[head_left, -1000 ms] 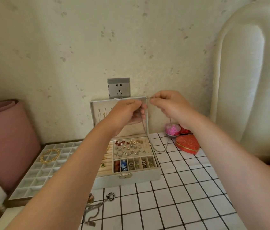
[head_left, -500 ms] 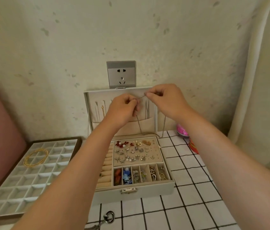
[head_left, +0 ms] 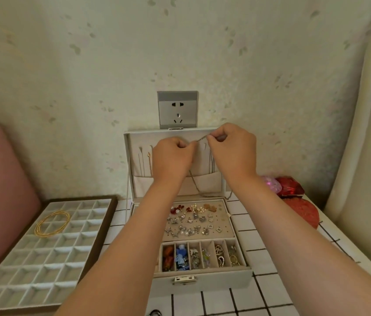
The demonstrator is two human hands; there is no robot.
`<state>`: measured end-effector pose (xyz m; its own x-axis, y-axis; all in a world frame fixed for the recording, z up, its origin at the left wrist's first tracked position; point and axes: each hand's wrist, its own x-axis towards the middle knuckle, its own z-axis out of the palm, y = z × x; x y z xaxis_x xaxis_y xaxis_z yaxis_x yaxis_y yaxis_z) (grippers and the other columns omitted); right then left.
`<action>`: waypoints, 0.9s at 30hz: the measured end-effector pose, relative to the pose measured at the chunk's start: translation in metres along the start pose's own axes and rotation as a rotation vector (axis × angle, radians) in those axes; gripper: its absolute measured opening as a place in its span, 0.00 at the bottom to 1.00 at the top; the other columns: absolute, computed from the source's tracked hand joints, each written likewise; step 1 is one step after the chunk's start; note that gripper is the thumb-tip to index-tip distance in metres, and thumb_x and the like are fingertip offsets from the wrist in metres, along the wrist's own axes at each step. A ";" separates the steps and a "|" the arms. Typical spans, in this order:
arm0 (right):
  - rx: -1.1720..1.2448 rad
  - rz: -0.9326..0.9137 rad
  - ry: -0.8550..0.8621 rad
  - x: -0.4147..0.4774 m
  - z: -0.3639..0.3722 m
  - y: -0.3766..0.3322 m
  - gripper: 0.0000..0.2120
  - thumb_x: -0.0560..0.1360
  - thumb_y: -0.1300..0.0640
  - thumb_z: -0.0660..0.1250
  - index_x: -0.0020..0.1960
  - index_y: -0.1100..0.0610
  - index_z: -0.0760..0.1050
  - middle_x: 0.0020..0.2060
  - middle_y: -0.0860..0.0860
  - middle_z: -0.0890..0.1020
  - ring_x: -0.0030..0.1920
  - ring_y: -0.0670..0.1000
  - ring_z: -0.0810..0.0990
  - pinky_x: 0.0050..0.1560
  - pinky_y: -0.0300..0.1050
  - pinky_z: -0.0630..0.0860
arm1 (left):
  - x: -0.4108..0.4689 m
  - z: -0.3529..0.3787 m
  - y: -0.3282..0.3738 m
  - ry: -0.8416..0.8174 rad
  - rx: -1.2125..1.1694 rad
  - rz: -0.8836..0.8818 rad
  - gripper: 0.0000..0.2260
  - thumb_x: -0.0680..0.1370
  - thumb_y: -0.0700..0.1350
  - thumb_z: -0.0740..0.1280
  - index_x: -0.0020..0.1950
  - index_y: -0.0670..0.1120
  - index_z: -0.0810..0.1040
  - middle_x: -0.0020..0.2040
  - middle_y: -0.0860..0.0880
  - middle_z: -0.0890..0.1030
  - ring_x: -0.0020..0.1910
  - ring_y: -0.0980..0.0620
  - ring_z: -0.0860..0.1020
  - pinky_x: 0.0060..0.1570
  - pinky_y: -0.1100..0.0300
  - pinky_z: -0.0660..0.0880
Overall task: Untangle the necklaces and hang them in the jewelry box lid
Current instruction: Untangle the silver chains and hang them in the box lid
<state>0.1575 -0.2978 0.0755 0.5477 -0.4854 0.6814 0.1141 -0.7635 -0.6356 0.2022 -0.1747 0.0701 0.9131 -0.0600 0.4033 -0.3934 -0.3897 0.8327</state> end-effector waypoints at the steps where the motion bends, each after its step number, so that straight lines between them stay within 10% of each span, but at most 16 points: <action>1: -0.016 -0.010 0.004 -0.001 0.002 0.001 0.02 0.73 0.58 0.72 0.42 0.56 0.83 0.37 0.49 0.84 0.40 0.48 0.82 0.43 0.45 0.78 | 0.000 0.003 0.000 -0.002 0.023 -0.010 0.14 0.74 0.52 0.70 0.30 0.48 0.81 0.27 0.54 0.80 0.31 0.55 0.79 0.36 0.63 0.75; 16: -0.205 0.096 -0.402 -0.034 -0.007 0.012 0.15 0.75 0.54 0.67 0.32 0.58 0.78 0.28 0.53 0.79 0.32 0.51 0.77 0.32 0.44 0.73 | -0.013 0.002 -0.003 -0.341 0.165 -0.029 0.13 0.76 0.51 0.66 0.34 0.49 0.80 0.31 0.51 0.82 0.35 0.50 0.83 0.45 0.49 0.81; 23: 0.276 0.466 -0.723 -0.043 -0.023 0.006 0.06 0.76 0.58 0.68 0.53 0.55 0.77 0.47 0.53 0.84 0.30 0.52 0.82 0.24 0.40 0.70 | -0.017 -0.009 0.011 -0.585 0.250 0.123 0.12 0.76 0.41 0.61 0.50 0.51 0.83 0.47 0.53 0.82 0.49 0.51 0.79 0.53 0.53 0.76; 27: 0.291 0.520 -0.789 -0.044 -0.027 0.015 0.06 0.78 0.55 0.68 0.50 0.57 0.78 0.42 0.52 0.85 0.30 0.48 0.77 0.28 0.40 0.71 | -0.019 -0.013 0.009 -0.602 0.298 0.117 0.12 0.78 0.42 0.60 0.52 0.50 0.84 0.47 0.53 0.81 0.50 0.50 0.78 0.52 0.56 0.74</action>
<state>0.1127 -0.2988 0.0456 0.9708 -0.2269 -0.0776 -0.1555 -0.3496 -0.9239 0.1800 -0.1649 0.0753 0.8007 -0.5845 0.1312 -0.5258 -0.5810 0.6213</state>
